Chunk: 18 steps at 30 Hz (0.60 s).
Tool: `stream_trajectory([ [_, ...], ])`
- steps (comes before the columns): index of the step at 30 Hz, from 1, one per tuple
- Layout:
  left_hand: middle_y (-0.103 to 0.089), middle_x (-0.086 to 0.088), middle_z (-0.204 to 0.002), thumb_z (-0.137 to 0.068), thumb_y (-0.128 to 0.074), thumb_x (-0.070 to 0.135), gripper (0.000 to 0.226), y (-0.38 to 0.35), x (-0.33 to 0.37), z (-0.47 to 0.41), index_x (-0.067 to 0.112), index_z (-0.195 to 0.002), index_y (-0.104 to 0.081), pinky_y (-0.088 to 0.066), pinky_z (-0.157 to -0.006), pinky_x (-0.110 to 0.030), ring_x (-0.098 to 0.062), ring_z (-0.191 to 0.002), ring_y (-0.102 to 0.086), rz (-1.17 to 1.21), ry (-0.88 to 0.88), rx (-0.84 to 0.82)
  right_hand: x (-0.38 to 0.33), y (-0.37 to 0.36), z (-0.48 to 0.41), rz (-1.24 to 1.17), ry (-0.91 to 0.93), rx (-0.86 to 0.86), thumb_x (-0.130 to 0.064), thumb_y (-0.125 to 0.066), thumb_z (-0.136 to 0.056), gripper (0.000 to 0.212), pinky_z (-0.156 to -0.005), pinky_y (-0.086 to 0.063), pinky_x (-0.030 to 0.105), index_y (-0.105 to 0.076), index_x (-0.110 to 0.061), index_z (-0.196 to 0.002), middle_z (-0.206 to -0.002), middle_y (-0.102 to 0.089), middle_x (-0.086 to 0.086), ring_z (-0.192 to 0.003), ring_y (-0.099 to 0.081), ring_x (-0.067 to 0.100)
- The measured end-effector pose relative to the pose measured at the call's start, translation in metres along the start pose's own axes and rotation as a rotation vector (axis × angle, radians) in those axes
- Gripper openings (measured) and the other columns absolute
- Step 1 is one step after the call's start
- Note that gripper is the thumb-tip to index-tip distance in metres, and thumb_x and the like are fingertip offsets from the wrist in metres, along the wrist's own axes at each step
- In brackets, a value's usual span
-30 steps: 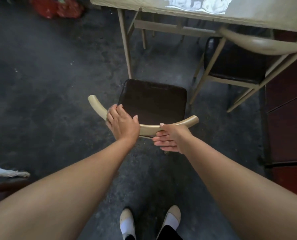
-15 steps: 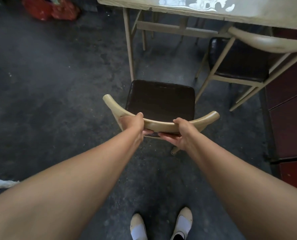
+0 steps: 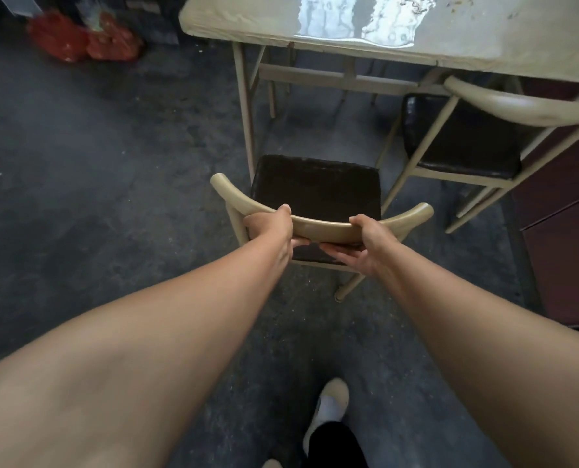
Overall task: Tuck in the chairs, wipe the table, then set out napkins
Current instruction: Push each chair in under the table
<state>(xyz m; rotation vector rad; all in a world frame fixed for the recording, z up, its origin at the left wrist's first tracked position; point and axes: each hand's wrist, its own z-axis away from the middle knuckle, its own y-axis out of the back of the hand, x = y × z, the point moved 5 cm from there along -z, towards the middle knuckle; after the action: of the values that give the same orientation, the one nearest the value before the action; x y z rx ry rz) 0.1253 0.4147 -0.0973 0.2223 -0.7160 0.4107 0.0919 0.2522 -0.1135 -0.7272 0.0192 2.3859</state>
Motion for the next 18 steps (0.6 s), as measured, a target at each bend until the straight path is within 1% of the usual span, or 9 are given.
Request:
stream_trajectory([
  [2,-0.053,-0.015,-0.121,-0.089,-0.064,0.012,0.05,-0.017,0.013,-0.013,0.004,-0.132,-0.039,-0.06,-0.058,-0.053,-0.038,-0.104,-0.06,0.01,0.005,-0.004,-0.02,-0.009,-0.016,0.002,0.006,-0.012,-0.016,-0.059,-0.091,0.035,-0.049,-0.059,0.048,-0.035,-0.008,-0.114,-0.1,-0.055,0.03,-0.066,-0.068,0.047],
  [4,-0.054,-0.016,-0.123,-0.089,-0.064,0.013,0.052,-0.024,0.02,-0.021,0.004,-0.134,-0.038,-0.06,-0.059,-0.052,-0.037,-0.105,-0.06,0.015,0.005,0.012,-0.031,-0.014,-0.024,0.011,0.008,-0.014,-0.017,-0.06,-0.091,0.035,-0.052,-0.06,0.049,-0.035,-0.009,-0.114,-0.098,-0.055,0.03,-0.07,-0.068,0.047],
  [8,-0.053,-0.013,-0.119,-0.09,-0.065,0.018,0.053,-0.055,0.051,-0.046,0.005,-0.134,-0.039,-0.06,-0.057,-0.05,-0.038,-0.11,-0.059,0.016,0.012,0.026,-0.071,-0.036,-0.054,0.022,-0.013,-0.032,-0.018,-0.061,-0.091,0.038,-0.048,-0.058,0.049,-0.033,-0.01,-0.115,-0.099,-0.054,0.03,-0.075,-0.068,0.049],
  [10,-0.052,-0.013,-0.121,-0.09,-0.066,0.02,0.054,-0.068,0.068,-0.058,0.004,-0.134,-0.039,-0.059,-0.053,-0.048,-0.038,-0.111,-0.058,0.012,0.005,0.019,-0.091,-0.048,-0.067,0.024,-0.028,-0.028,-0.017,-0.061,-0.091,0.038,-0.047,-0.057,0.048,-0.033,-0.011,-0.115,-0.099,-0.053,0.03,-0.074,-0.067,0.049],
  [12,-0.051,-0.013,-0.124,-0.089,-0.066,0.021,0.055,-0.082,0.086,-0.072,0.004,-0.135,-0.039,-0.059,-0.052,-0.048,-0.038,-0.112,-0.057,0.007,0.01,0.014,-0.11,-0.062,-0.079,0.029,-0.035,-0.038,-0.017,-0.06,-0.091,0.038,-0.045,-0.057,0.048,-0.033,-0.01,-0.116,-0.099,-0.053,0.03,-0.073,-0.066,0.049],
  [15,-0.052,-0.013,-0.127,-0.089,-0.067,0.021,0.056,-0.102,0.11,-0.092,0.005,-0.135,-0.039,-0.06,-0.058,-0.05,-0.038,-0.114,-0.057,0.004,0.024,0.006,-0.135,-0.079,-0.098,0.035,-0.043,-0.046,-0.017,-0.06,-0.092,0.041,-0.049,-0.058,0.049,-0.033,-0.012,-0.121,-0.11,-0.054,0.031,-0.078,-0.068,0.049],
  [18,-0.052,-0.013,-0.127,-0.089,-0.067,0.022,0.059,-0.12,0.13,-0.111,0.005,-0.138,-0.038,-0.061,-0.063,-0.05,-0.038,-0.115,-0.057,-0.002,0.026,0.0,-0.158,-0.095,-0.115,0.04,-0.046,-0.061,-0.017,-0.061,-0.091,0.04,-0.049,-0.058,0.048,-0.034,-0.011,-0.12,-0.109,-0.055,0.031,-0.068,-0.07,0.048],
])
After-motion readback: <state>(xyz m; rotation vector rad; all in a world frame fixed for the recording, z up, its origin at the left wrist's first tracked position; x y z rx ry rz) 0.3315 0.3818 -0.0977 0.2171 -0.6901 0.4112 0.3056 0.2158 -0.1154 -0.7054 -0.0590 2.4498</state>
